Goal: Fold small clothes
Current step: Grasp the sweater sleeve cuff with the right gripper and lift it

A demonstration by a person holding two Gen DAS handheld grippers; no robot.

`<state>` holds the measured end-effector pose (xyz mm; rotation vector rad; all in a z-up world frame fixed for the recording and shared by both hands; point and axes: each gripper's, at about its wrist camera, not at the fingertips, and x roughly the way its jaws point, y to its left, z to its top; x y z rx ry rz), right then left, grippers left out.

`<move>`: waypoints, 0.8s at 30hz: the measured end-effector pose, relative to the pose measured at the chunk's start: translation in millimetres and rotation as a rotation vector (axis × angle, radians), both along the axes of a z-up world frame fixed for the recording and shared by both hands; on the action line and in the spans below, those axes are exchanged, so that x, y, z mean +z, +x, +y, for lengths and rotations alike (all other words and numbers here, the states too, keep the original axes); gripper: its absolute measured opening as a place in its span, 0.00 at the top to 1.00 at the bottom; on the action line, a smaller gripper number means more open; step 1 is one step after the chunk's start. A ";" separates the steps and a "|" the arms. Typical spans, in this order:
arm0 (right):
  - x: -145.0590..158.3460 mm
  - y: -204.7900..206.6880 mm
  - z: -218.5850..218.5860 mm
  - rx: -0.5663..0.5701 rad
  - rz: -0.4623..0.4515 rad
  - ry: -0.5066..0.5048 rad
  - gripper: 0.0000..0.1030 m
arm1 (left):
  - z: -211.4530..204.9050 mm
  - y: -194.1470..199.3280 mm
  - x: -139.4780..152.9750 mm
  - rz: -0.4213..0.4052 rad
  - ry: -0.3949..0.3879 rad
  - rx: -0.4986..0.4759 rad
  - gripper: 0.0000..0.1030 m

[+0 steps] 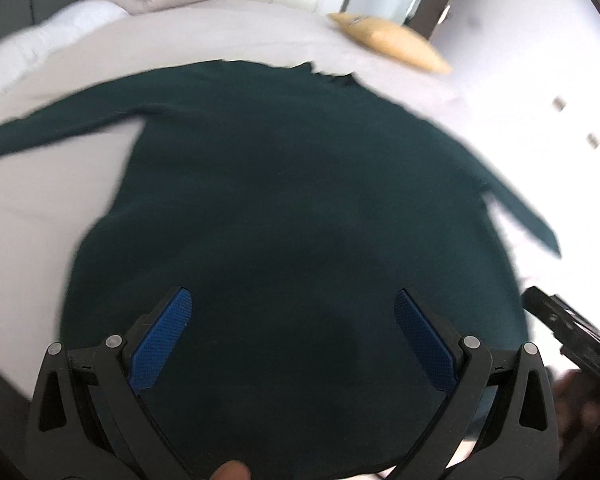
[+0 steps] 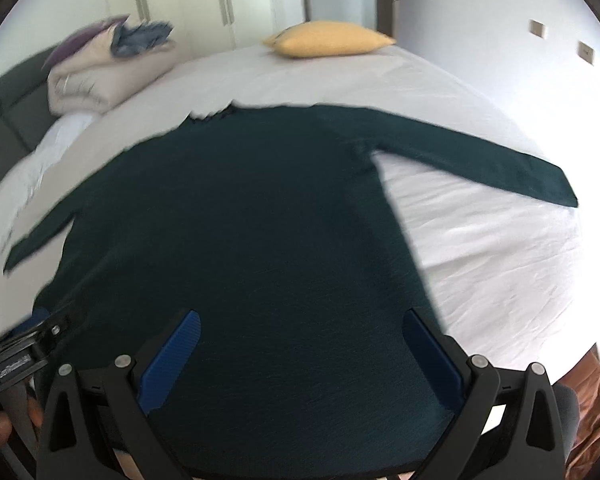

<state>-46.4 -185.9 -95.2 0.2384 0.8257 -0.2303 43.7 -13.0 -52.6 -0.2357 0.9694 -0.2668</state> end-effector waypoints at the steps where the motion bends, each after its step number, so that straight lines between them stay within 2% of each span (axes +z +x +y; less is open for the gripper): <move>1: 2.7 -1.3 -10.4 -0.014 -0.015 0.007 0.00 | -2.1 5.2 -2.0 0.024 -0.016 -0.007 0.00; 2: 5.8 -2.8 -23.7 -0.031 -0.034 0.015 0.00 | -4.3 12.7 -5.8 0.070 -0.007 -0.008 0.00; 4: 11.4 -6.0 -57.1 -0.078 -0.072 0.034 0.00 | -9.7 19.8 -4.1 0.077 0.043 -0.001 0.00; 5: 12.8 -7.9 -76.1 -0.111 -0.083 0.048 0.00 | -11.6 22.1 0.0 0.046 0.076 0.012 0.00; 8: 11.3 -14.5 -151.5 -0.249 -0.118 0.169 0.00 | -8.0 32.8 11.0 -0.011 0.063 0.052 0.00; 10: 6.2 -24.8 -208.3 -0.369 -0.181 0.289 0.00 | -7.0 44.5 18.5 -0.050 0.057 0.075 0.00; 13: -3.9 -29.2 -273.6 -0.464 -0.241 0.387 0.01 | -13.2 64.6 29.9 -0.105 0.090 0.103 0.00; 16: -23.2 -24.4 -325.0 -0.552 -0.243 0.491 0.11 | -34.7 89.1 39.9 -0.167 0.221 0.117 0.00; 19: -51.6 -18.3 -359.8 -0.640 -0.218 0.611 0.16 | -65.8 111.7 44.9 -0.211 0.340 0.078 0.00; 21: -60.1 -14.6 -375.3 -0.677 -0.266 0.667 0.16 | -80.8 125.3 47.8 -0.228 0.321 0.020 0.00; 24: -58.2 -5.2 -383.7 -0.692 -0.298 0.650 0.16 | -94.8 150.5 46.8 -0.198 0.201 -0.052 0.00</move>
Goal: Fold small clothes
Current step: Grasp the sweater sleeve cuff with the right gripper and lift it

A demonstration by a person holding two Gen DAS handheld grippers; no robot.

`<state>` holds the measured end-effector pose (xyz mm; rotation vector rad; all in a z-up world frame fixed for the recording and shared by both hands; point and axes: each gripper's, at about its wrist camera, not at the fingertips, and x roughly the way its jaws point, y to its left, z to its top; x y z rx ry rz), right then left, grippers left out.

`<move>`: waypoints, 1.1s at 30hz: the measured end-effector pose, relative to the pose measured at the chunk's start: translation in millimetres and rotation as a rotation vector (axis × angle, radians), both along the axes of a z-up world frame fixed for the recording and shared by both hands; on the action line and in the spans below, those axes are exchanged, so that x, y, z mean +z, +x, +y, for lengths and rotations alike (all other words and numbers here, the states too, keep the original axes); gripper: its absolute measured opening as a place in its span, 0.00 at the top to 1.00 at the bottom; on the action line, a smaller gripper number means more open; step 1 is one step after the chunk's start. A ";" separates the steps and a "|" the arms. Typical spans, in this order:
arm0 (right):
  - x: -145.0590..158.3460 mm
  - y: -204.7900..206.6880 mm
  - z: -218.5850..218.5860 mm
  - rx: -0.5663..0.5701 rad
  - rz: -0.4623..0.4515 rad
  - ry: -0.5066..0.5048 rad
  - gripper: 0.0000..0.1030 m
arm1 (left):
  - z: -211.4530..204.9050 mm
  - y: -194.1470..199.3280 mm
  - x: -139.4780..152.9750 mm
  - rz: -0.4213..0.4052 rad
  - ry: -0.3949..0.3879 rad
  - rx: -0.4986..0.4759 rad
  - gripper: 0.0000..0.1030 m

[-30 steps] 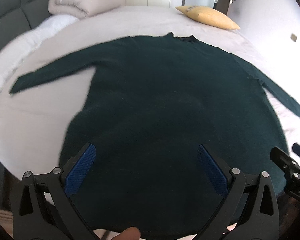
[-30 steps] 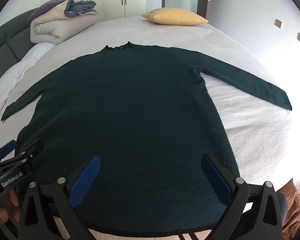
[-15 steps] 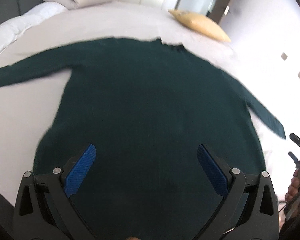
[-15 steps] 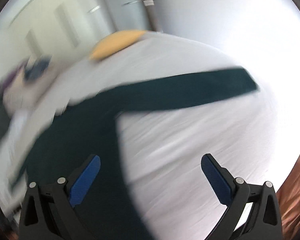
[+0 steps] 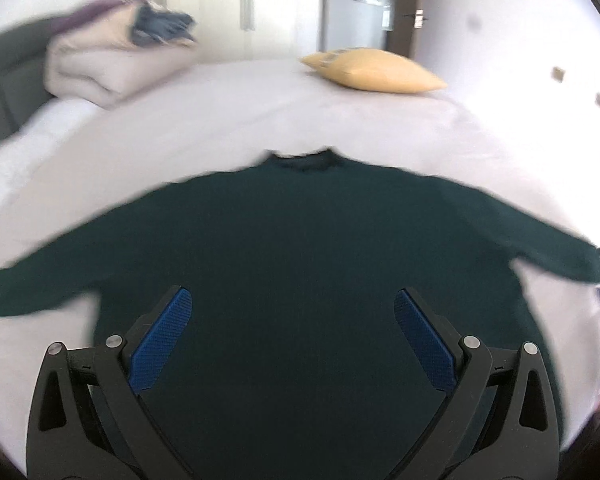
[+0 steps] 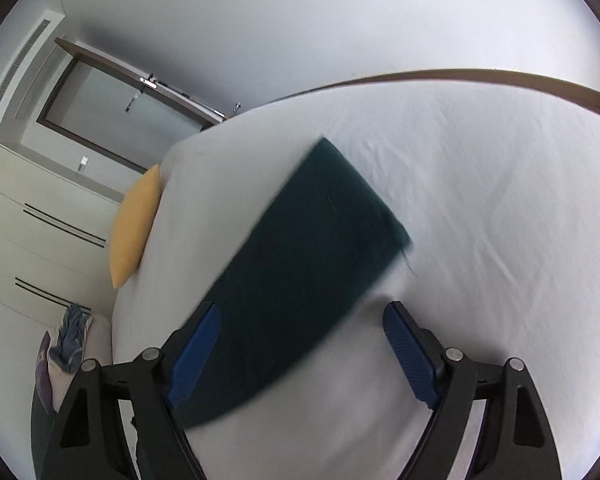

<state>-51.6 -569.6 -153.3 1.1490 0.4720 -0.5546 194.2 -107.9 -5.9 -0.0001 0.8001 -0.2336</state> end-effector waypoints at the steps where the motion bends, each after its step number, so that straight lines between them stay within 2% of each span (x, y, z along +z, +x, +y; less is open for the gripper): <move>1: -0.2 6.5 -1.7 -0.005 -0.004 -0.002 0.16 | 1.3 -1.6 -0.3 0.015 -0.028 -0.008 0.00; 3: 0.0 17.4 -3.3 -0.005 -0.017 -0.014 0.21 | -6.8 16.9 -6.8 0.056 -0.103 -0.049 0.00; 5: -0.5 25.3 -4.2 -0.001 -0.014 -0.020 0.45 | -11.7 32.7 -14.3 0.101 -0.160 -0.076 0.00; 6: -0.3 29.4 -4.6 -0.005 -0.006 -0.016 0.50 | -13.3 36.9 -16.9 0.118 -0.175 -0.085 0.00; 8: 7.2 37.4 -6.5 -0.014 0.019 -0.025 0.75 | -17.6 47.1 -26.2 0.157 -0.208 -0.099 0.00; 10: 17.9 45.9 -2.1 -0.018 0.073 -0.077 0.87 | -15.3 57.9 -32.8 0.191 -0.241 -0.099 0.00; 12: 34.4 58.9 4.8 0.001 0.105 -0.144 0.88 | -12.5 66.2 -41.8 0.226 -0.279 -0.096 0.00; 14: 60.1 83.1 24.7 0.062 0.141 -0.256 0.90 | -5.6 78.1 -46.4 0.258 -0.337 -0.092 0.00; 17: 104.4 140.8 80.6 0.223 0.164 -0.456 0.91 | 2.1 93.8 -57.1 0.280 -0.389 -0.083 0.00; 20: 137.8 205.6 175.0 0.448 0.183 -0.704 0.91 | 13.3 111.0 -58.1 0.302 -0.464 -0.082 0.00; 22: 143.1 243.3 243.0 0.590 0.181 -0.826 0.91 | 22.6 117.5 -60.6 0.313 -0.517 -0.080 0.00; 25: 126.3 275.6 327.7 0.758 0.193 -0.932 0.91 | 38.8 131.7 -70.8 0.366 -0.651 -0.073 0.00; 27: 102.3 286.5 367.2 0.843 0.198 -0.932 0.91 | 48.7 139.1 -81.9 0.435 -0.787 -0.080 0.00; 28: 85.2 271.3 382.6 0.880 0.202 -0.919 0.92 | 50.7 142.2 -86.1 0.466 -0.840 -0.087 0.00; 29: 77.0 278.0 390.8 0.900 0.205 -0.913 0.92 | 52.6 147.0 -90.6 0.499 -0.883 -0.094 0.00; 31: 63.3 276.8 410.3 0.935 0.222 -0.927 0.91 | 56.2 148.4 -91.3 0.515 -0.879 -0.111 0.00; 33: 46.9 279.3 422.5 0.978 0.274 -0.938 0.90 | 55.4 158.4 -94.2 0.517 -0.832 -0.114 0.00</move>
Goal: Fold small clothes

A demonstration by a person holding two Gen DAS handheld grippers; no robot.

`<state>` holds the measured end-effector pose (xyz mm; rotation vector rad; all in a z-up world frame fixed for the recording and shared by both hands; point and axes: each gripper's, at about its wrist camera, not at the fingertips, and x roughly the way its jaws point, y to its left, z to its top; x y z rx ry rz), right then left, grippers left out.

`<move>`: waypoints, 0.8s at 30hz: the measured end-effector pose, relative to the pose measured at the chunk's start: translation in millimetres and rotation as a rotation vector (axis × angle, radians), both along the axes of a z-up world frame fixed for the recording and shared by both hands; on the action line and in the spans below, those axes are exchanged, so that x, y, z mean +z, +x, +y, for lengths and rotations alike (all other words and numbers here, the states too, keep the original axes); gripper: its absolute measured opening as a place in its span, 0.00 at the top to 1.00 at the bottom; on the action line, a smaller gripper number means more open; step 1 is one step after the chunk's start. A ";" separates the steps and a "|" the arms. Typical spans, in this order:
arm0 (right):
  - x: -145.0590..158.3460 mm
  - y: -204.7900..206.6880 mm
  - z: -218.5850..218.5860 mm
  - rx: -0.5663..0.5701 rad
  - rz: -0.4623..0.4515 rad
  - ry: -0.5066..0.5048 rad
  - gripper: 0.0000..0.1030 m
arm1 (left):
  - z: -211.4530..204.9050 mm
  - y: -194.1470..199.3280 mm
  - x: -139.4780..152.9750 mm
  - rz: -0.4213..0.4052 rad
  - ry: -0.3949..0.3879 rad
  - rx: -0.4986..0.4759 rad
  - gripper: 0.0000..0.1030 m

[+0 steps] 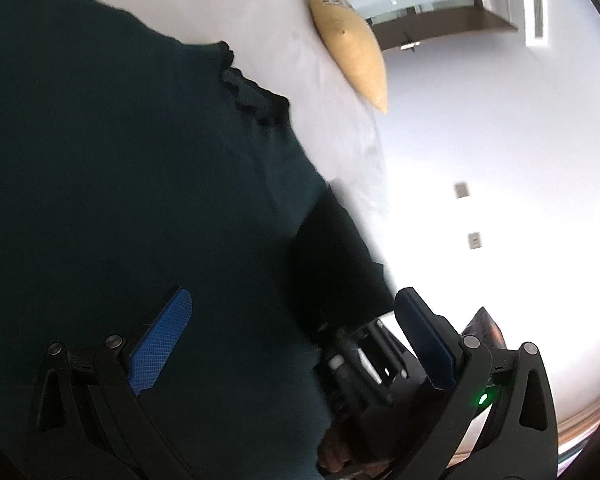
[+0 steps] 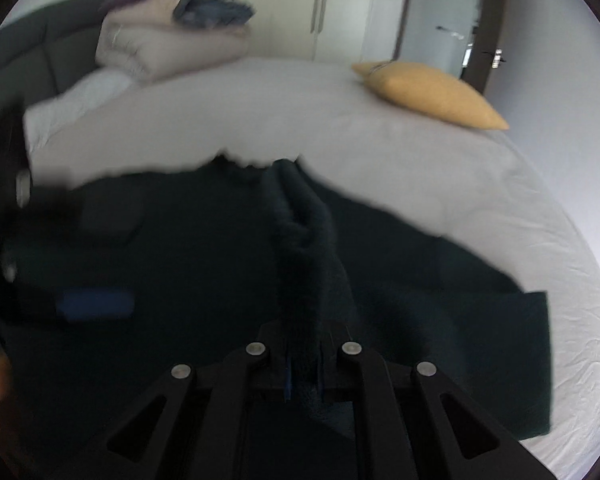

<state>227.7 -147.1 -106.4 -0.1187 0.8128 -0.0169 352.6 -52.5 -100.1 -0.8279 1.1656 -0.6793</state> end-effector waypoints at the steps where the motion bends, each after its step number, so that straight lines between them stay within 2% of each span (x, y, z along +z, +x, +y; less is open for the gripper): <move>1: -7.8 10.4 2.1 0.013 0.022 -0.004 0.84 | -1.6 9.3 -8.7 0.011 0.006 -0.003 0.00; 2: -13.3 11.1 4.2 0.027 0.040 0.002 0.75 | -2.1 14.5 -14.6 0.028 0.002 -0.007 0.00; 6: -16.6 3.5 0.2 0.037 0.020 0.064 0.64 | -13.4 14.0 -24.2 0.045 0.021 -0.025 0.00; 8: -17.6 2.3 -6.5 0.038 0.016 0.136 0.52 | -27.1 20.0 -26.3 0.050 0.016 -0.051 0.00; 11: -15.5 -29.5 -19.9 0.001 0.005 0.223 0.43 | -43.0 15.7 -25.7 0.058 0.064 -0.081 0.00; 14: -20.1 -63.9 -45.1 -0.077 -0.028 0.376 0.39 | -61.5 10.9 -25.5 0.054 0.102 -0.092 0.03; 16: -29.9 -79.1 -68.5 -0.133 -0.017 0.482 0.39 | -72.8 8.4 -26.8 0.058 0.138 -0.098 0.16; 18: -37.5 -92.6 -87.9 -0.165 -0.028 0.603 0.39 | -82.1 8.7 -27.6 0.059 0.192 -0.104 0.36; 19: -37.5 -101.0 -95.4 -0.176 -0.040 0.647 0.39 | -83.7 8.7 -27.7 0.059 0.210 -0.101 0.41; 21: -35.0 -108.5 -104.4 -0.198 -0.057 0.709 0.39 | -84.3 10.0 -28.9 0.065 0.234 -0.086 0.68; 22: -34.2 -112.2 -108.6 -0.210 -0.066 0.746 0.39 | -83.6 10.3 -29.5 0.066 0.242 -0.080 0.74; 24: -36.0 -109.7 -117.1 -0.231 -0.084 0.805 0.39 | -80.0 9.6 -29.5 0.058 0.250 -0.062 0.91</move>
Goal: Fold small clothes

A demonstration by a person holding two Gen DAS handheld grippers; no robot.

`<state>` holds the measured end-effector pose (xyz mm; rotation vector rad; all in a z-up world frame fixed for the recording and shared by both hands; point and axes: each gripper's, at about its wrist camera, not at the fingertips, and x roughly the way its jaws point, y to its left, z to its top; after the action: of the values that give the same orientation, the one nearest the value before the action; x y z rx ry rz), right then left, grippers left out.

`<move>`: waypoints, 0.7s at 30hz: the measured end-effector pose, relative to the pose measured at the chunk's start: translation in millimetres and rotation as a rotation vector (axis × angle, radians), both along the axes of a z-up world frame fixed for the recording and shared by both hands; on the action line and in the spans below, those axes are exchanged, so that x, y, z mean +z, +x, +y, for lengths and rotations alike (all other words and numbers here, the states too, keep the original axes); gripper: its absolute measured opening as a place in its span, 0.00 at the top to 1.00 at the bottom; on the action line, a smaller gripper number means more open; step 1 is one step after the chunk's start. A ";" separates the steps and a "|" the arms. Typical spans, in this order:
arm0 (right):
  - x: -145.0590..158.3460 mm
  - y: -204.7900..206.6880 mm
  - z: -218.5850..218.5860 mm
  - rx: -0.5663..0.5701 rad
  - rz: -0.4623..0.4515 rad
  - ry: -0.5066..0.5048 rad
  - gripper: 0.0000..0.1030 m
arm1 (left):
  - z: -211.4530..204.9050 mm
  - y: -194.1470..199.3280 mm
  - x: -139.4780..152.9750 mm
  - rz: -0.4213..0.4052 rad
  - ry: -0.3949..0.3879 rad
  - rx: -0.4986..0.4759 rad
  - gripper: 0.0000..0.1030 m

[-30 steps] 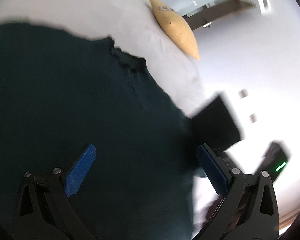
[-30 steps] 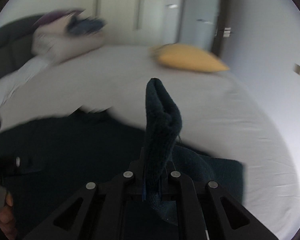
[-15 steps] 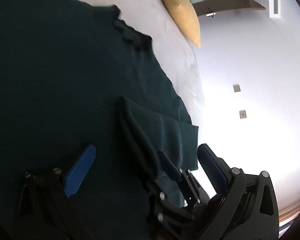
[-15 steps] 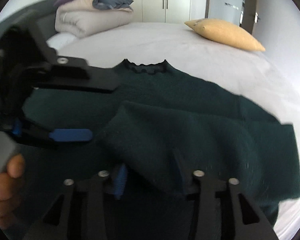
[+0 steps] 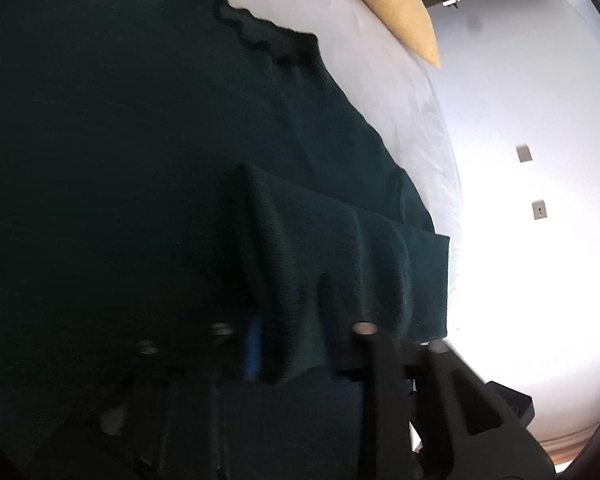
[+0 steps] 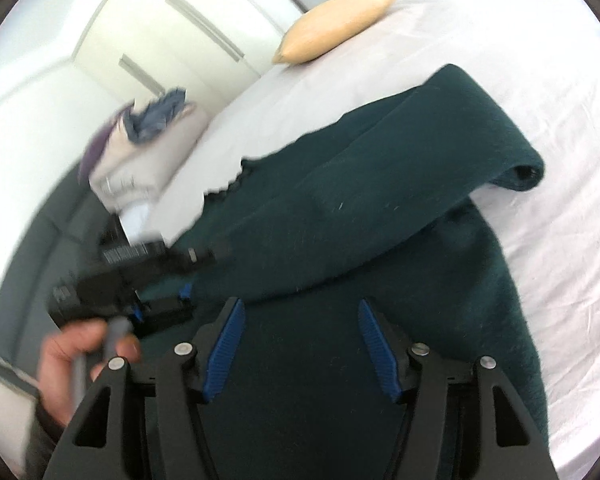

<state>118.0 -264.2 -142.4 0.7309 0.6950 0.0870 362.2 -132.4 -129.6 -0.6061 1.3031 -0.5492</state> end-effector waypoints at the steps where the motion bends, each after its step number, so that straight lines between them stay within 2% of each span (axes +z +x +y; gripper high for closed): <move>1: -0.8 1.1 -4.0 -0.016 -0.005 0.023 0.38 | 2.1 -0.9 1.6 -0.010 0.001 0.010 0.91; 4: -2.7 -2.6 -16.2 -0.067 -0.027 0.077 0.31 | 10.1 -3.2 13.5 -0.061 -0.006 0.043 0.93; 9: -5.3 1.7 -26.9 -0.114 -0.034 0.106 0.31 | 44.5 3.8 45.1 -0.171 0.008 0.123 0.93; 12: -4.7 14.2 -29.8 -0.143 -0.047 0.144 0.28 | 68.7 4.6 53.1 -0.220 0.022 0.171 0.94; 16: -4.5 21.2 -41.9 -0.220 -0.069 0.224 0.17 | 106.9 11.8 45.2 -0.212 0.025 0.241 0.94; 21: -9.2 29.4 -56.5 -0.268 -0.073 0.343 0.17 | 129.3 22.0 22.3 -0.168 0.063 0.262 0.94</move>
<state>147.4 -320.7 -151.6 1.1389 0.5116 -0.0131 384.2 -3.1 -107.2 -0.6520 1.0595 -0.3345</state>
